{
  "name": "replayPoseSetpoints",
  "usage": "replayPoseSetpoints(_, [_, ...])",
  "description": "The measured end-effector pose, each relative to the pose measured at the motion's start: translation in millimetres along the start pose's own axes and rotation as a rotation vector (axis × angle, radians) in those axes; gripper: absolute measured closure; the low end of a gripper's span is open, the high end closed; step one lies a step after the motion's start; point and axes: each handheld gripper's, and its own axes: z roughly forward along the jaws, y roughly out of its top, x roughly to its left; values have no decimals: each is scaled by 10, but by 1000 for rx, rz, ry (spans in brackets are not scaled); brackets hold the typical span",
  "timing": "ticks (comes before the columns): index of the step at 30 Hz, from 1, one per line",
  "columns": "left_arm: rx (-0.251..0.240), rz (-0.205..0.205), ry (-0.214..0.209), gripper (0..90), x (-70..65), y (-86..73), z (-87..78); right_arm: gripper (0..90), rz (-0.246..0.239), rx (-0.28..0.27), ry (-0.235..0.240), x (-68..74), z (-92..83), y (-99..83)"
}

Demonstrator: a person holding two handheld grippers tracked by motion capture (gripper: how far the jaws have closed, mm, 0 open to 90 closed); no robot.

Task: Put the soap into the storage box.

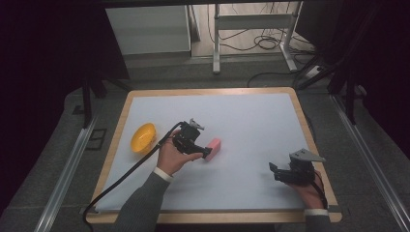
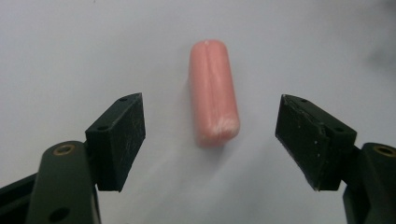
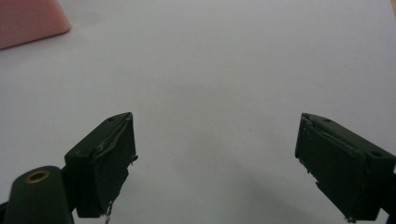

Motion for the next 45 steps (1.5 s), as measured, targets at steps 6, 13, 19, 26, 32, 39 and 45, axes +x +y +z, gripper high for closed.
replayPoseSetpoints(6, [14, 13, 9, 266, -36, 103, 63, 121, 5, -1, 0, -10, -3, -5])
replayPoseSetpoints(13, [39, 24, 12, 269, -76, 168, 174, 121, 5, -1, -4, -16, -2, -8])
replayPoseSetpoints(19, [52, 10, 10, 278, -40, 172, 248, 121, 3, 5, -5, -15, 3, -11])
replayPoseSetpoints(26, [71, -9, -1, 295, -10, 175, 368, 121, 1, 6, -8, -14, 12, -14])
replayPoseSetpoints(32, [84, -19, -10, 303, 0, 167, 466, 121, 0, 9, -8, -14, 15, -16])
replayPoseSetpoints(39, [102, -33, -5, 321, 11, 147, 577, 121, 1, 9, -12, -26, 18, -22])
replayPoseSetpoints(45, [116, -36, -2, 393, 18, 131, 649, 121, -2, 13, -16, -27, 24, -27])
